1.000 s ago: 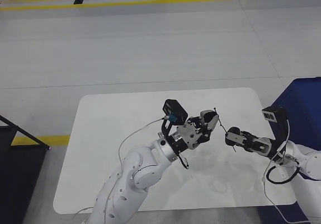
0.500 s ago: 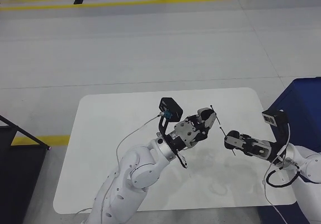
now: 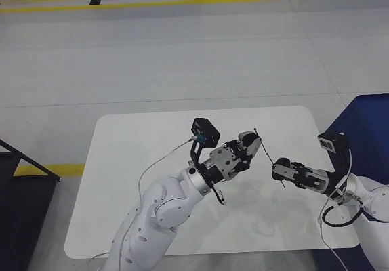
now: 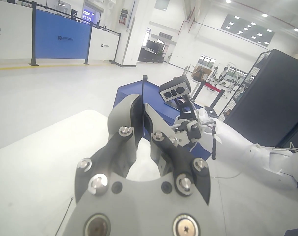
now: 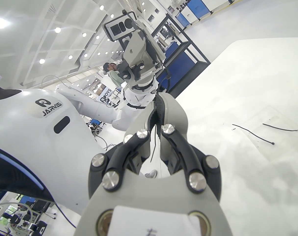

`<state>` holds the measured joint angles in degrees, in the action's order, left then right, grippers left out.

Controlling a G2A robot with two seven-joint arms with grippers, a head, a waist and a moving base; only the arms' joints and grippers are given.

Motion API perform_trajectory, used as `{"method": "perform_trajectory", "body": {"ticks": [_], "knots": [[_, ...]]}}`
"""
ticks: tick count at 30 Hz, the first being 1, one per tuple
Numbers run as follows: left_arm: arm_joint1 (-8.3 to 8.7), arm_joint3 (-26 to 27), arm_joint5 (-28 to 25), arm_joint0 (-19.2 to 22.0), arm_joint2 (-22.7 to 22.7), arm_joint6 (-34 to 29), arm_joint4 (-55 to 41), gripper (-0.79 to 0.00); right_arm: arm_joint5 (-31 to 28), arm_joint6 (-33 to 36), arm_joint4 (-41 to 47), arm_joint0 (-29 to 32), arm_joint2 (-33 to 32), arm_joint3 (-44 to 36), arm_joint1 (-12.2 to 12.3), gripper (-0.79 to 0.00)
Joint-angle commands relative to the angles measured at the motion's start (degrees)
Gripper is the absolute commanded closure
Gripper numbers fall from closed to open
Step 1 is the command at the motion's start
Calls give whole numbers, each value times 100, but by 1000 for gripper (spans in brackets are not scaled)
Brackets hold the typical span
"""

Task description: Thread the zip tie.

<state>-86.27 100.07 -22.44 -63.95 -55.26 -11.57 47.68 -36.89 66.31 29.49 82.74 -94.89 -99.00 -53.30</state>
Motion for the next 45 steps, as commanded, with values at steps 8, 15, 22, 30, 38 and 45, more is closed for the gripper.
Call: {"method": "perform_trajectory", "body": {"ticks": [8,15,22,30,38,45], "knots": [[11,-74,10,43,38,-99,-28,0,0,0,0,0,0,0,0,0],[12,-127,32,94,75,-122,-59,0,0,0,0,0,0,0,0,0],[28,-53,-31,57,31,67,-31,0,0,0,0,0,0,0,0,0],[30,-54,-45,51,30,95,3,0,0,0,0,0,0,0,0,0],[30,-54,-45,51,30,95,3,0,0,0,0,0,0,0,0,0],[30,-54,-45,51,30,95,3,0,0,0,0,0,0,0,0,0]]}}
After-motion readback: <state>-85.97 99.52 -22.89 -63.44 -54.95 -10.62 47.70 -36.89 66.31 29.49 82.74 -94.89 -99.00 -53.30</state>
